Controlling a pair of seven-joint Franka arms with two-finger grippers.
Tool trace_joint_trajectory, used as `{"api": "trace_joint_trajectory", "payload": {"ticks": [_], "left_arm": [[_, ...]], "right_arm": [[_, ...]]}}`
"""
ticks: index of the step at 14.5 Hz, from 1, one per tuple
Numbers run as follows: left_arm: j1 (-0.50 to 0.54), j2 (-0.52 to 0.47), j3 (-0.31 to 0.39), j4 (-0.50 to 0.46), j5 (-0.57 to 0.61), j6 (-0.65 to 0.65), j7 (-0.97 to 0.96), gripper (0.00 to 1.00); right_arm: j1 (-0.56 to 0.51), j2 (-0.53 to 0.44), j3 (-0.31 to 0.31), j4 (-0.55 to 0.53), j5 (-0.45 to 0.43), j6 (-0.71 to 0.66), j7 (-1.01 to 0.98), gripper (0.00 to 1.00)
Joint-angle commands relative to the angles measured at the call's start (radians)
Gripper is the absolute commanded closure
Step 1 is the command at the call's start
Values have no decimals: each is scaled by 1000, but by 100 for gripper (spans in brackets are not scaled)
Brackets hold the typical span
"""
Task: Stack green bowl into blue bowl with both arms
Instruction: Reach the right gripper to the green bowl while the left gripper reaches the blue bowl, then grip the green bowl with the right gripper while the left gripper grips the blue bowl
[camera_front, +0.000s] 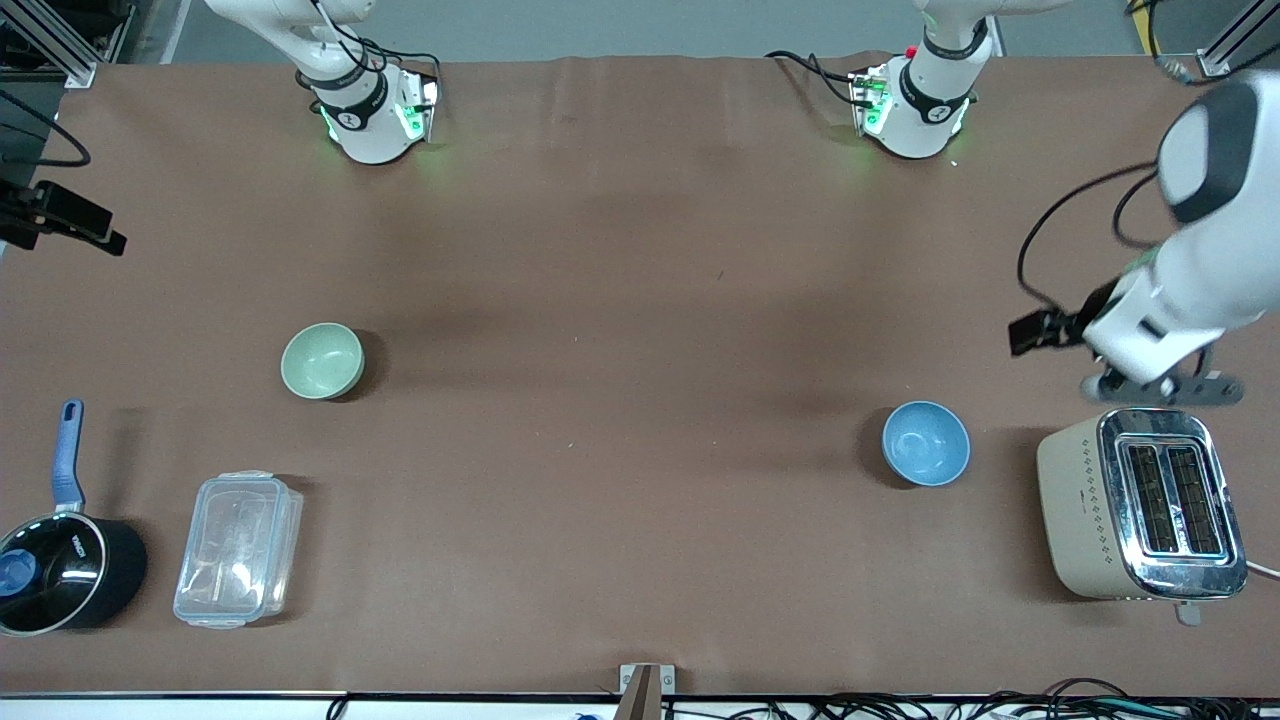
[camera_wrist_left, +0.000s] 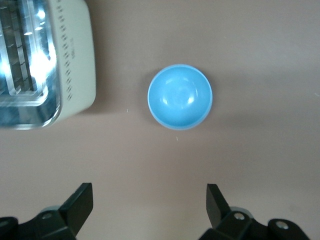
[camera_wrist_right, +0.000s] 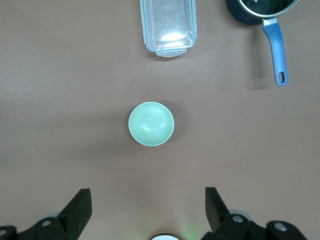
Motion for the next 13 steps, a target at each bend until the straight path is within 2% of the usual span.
{"api": "trace_joint_trajectory", "payload": {"ticks": [1, 3, 5, 7, 9, 13], "left_arm": [[16, 82, 1, -45, 24, 165, -6, 0], [46, 137, -2, -91, 24, 293, -4, 0], [54, 162, -2, -169, 24, 414, -3, 0], [53, 199, -3, -206, 24, 445, 2, 8], [53, 246, -3, -210, 24, 445, 5, 19], [57, 304, -3, -202, 24, 468, 6, 34]], "right_arm": [[-44, -9, 4, -198, -3, 166, -54, 0], [-44, -9, 4, -354, -3, 327, -56, 0], [-44, -9, 4, -549, -15, 552, -56, 0], [-46, -3, 4, -718, -31, 785, -58, 0], [-44, 41, 4, -822, -31, 941, -56, 0], [-40, 169, 6, -893, -31, 1151, -53, 4]]}}
